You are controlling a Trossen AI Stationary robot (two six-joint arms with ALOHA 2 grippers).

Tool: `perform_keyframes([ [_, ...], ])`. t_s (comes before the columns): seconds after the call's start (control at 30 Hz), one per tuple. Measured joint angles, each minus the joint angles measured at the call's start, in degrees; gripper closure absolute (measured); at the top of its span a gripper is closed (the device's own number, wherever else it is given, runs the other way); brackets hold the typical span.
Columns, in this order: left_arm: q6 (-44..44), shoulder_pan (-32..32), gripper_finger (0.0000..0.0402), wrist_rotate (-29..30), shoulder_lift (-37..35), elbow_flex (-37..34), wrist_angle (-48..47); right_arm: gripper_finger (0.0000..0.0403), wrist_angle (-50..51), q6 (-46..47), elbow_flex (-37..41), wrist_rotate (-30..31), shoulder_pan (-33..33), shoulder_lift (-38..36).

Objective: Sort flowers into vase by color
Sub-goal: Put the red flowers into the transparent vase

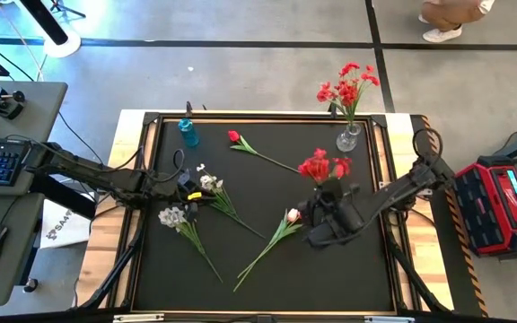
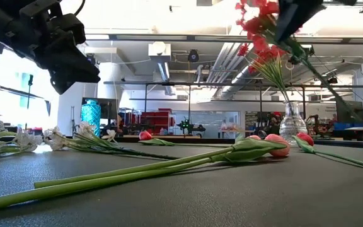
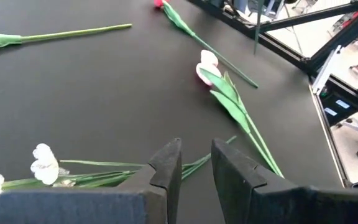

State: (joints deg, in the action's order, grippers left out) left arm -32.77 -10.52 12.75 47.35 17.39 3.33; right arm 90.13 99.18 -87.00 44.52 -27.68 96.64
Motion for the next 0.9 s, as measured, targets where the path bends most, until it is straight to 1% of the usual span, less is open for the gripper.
perform_keyframes([
  [0.07,0.0,0.0,0.0328,0.0,0.0,0.0,0.0,0.0403,-0.2,-1.2,-1.1,1.3,1.2,-0.4],
  [0.1,0.0,0.0,0.0328,0.0,0.0,0.0,0.0,0.0403,-0.2,-2.2,-1.6,3.7,1.6,-0.7],
  [0.23,0.0,0.0,0.0328,0.0,0.0,0.0,0.0,0.0403,-0.2,-4.7,-3.0,17.9,2.4,-2.5],
  [0.33,0.0,0.0,0.0328,0.0,0.0,0.0,0.0,0.0403,-0.2,-6.3,-1.7,24.0,3.6,-5.6],
  [0.63,0.0,0.0,0.0328,0.2,0.0,0.0,0.2,0.0403,-0.1,-12.1,7.9,33.5,8.4,-19.0],
  [0.8,0.0,0.1,0.0328,4.0,0.0,0.0,1.7,0.0403,-0.1,-14.6,13.8,38.9,11.7,-27.5],
  [0.9,0.0,1.4,0.0328,5.6,0.0,0.0,3.6,0.0403,-0.1,-14.8,17.9,41.4,14.8,-32.3],
])
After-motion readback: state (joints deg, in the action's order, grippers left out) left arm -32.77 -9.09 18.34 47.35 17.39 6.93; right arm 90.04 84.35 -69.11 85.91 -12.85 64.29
